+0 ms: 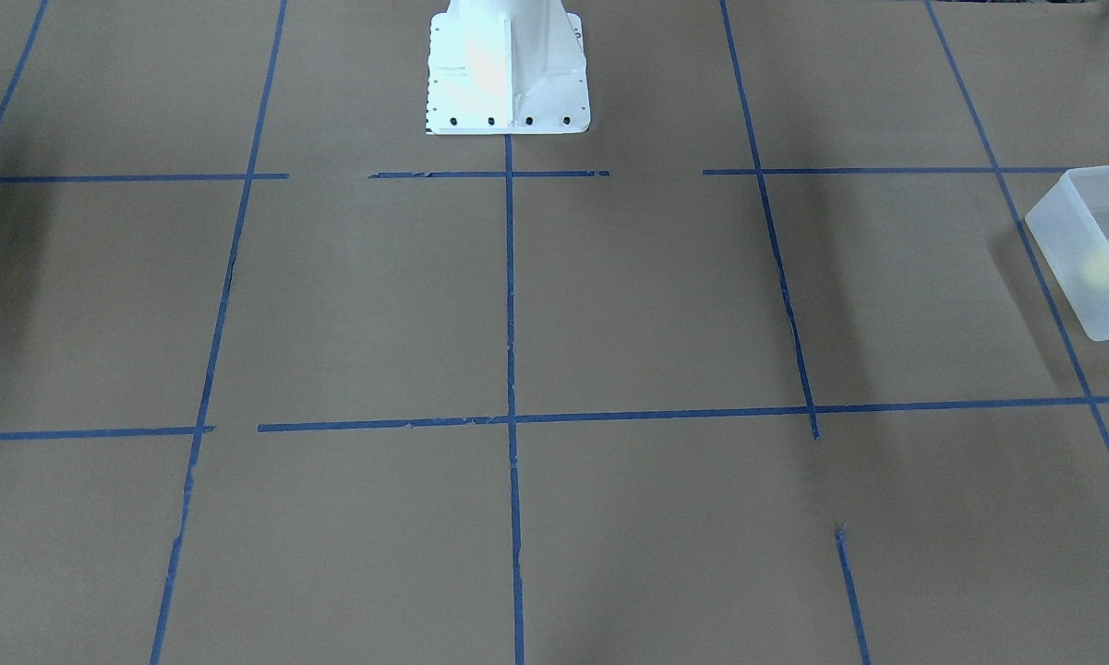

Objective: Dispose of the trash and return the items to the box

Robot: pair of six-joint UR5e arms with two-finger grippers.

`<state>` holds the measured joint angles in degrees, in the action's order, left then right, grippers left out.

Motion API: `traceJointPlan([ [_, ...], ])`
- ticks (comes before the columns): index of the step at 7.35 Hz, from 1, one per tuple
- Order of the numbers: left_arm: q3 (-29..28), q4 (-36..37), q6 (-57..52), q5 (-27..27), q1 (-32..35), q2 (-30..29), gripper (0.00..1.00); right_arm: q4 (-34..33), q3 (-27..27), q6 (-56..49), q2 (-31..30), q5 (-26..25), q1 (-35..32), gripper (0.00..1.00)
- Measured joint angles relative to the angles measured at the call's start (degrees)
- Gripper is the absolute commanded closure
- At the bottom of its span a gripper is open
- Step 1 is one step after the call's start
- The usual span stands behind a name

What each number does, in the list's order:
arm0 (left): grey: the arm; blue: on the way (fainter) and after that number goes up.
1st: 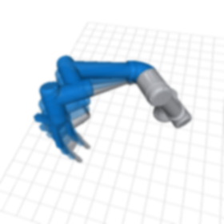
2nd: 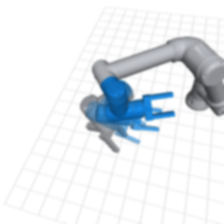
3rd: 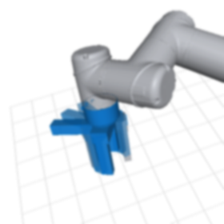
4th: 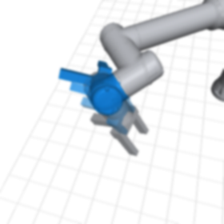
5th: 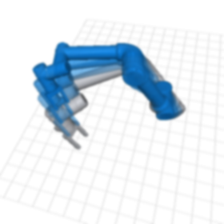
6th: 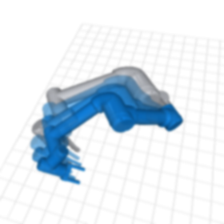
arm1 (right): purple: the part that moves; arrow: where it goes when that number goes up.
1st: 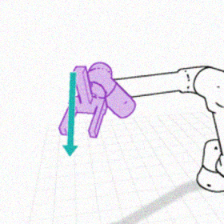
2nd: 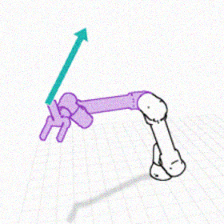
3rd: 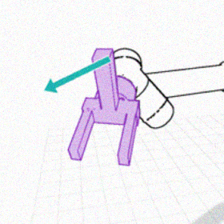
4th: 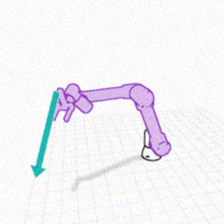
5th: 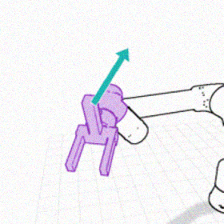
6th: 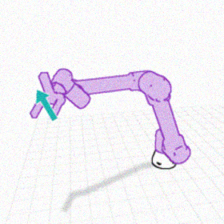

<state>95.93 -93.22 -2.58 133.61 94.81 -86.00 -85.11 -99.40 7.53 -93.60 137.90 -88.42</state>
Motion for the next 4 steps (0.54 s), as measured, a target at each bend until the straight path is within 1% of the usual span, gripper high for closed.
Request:
traceJointPlan([
  [4, 0.36, -0.12, 0.03, 1.05, -3.05, -0.31, 0.00, -0.05, 0.09, -0.08, 0.00, -0.07, 0.00, 0.00],
])
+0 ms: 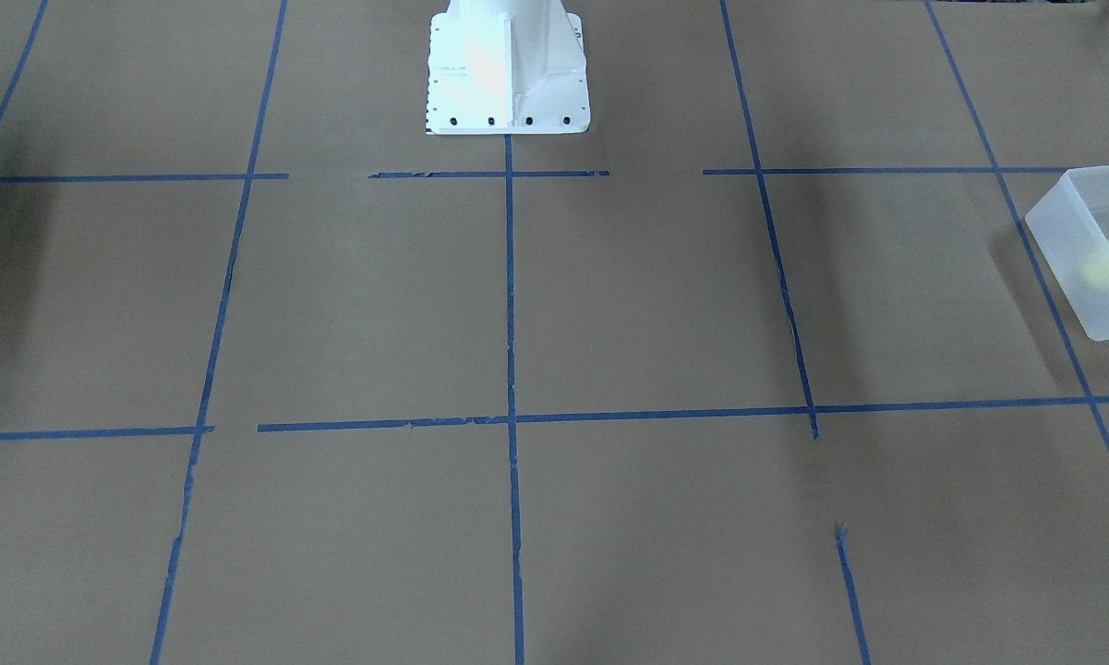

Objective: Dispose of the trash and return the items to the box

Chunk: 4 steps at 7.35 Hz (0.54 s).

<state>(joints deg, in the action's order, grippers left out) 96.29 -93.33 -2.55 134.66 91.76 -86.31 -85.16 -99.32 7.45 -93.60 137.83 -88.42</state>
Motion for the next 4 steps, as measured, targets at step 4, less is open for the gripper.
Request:
traceJointPlan([
  [4, -0.27, -0.23, 0.00, -0.29, -1.18, -0.40, 0.00, -0.01, 0.43, -0.07, 0.00, -0.01, 0.00, 0.00],
])
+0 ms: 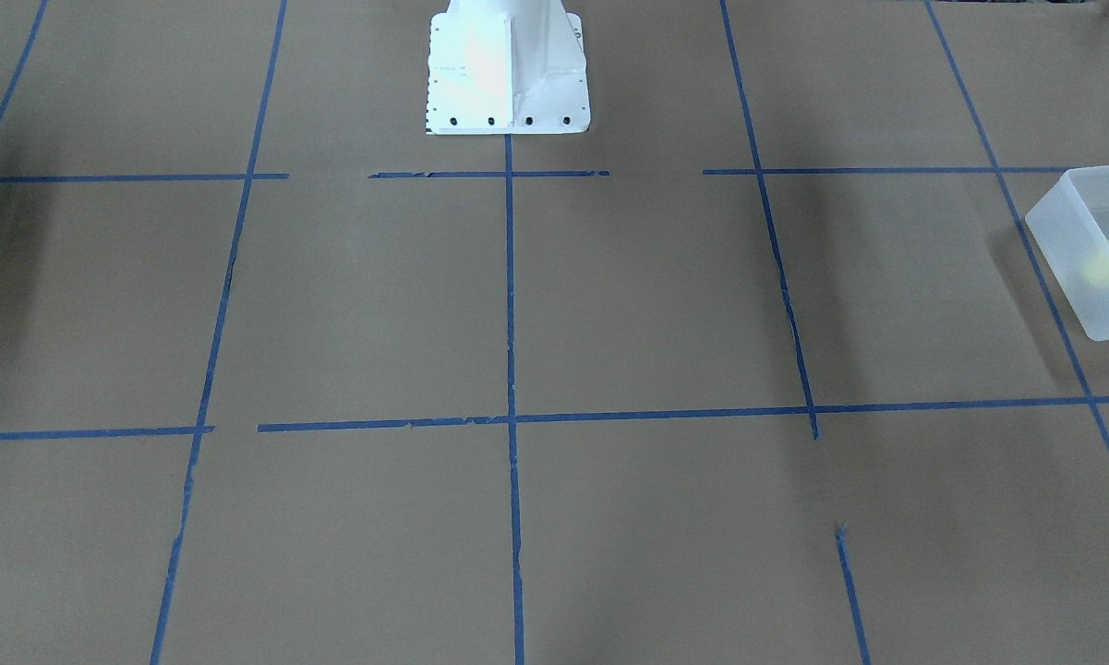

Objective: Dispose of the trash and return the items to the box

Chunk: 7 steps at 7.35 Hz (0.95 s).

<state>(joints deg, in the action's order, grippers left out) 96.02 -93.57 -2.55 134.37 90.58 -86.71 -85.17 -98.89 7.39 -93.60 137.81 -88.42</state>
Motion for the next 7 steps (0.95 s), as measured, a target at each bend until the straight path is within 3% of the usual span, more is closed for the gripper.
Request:
traceJointPlan([
  [7, -0.29, -0.04, -0.12, -0.07, -0.06, -0.26, 0.00, 0.09, 1.60, -0.42, -0.03, -0.16, -0.08, 0.00],
])
